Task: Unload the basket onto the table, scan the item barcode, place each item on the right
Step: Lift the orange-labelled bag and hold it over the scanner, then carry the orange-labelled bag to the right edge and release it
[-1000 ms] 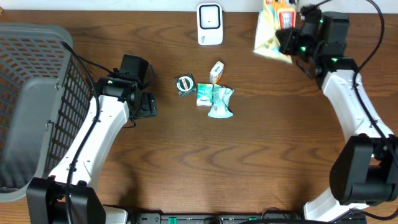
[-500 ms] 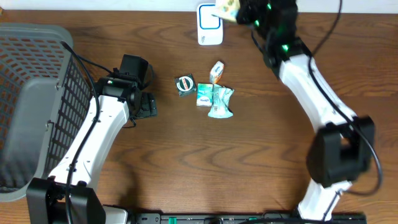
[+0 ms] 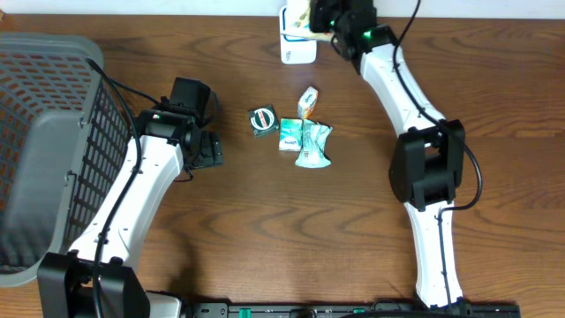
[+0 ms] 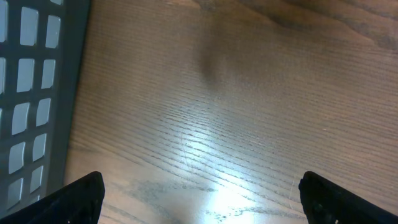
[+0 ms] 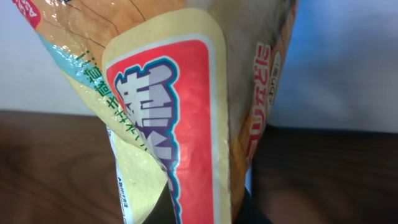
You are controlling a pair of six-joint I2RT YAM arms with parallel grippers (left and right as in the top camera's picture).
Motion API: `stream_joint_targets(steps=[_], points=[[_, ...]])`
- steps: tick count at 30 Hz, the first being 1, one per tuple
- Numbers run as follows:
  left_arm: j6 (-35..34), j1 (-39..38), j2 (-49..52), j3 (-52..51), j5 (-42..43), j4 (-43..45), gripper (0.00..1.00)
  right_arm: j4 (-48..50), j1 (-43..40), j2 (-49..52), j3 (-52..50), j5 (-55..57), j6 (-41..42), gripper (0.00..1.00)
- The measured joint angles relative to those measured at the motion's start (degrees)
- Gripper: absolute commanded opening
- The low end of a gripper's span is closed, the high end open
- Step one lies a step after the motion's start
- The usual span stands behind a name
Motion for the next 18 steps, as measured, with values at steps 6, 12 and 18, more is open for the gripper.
stream_joint_targets(steps=[6, 12, 18], points=[[0.0, 0.0, 0.0, 0.0, 0.0, 0.0, 0.98, 1.2, 1.7, 0.0, 1.2, 1.7, -1.0, 0.01], [0.0, 0.0, 0.0, 0.0, 0.0, 0.0, 0.98, 1.6, 2.0, 0.0, 1.2, 2.1, -1.4, 0.01], [0.0, 0.0, 0.0, 0.0, 0.0, 0.0, 0.98, -0.3, 1.9, 0.0, 1.2, 2.5, -1.4, 0.01]])
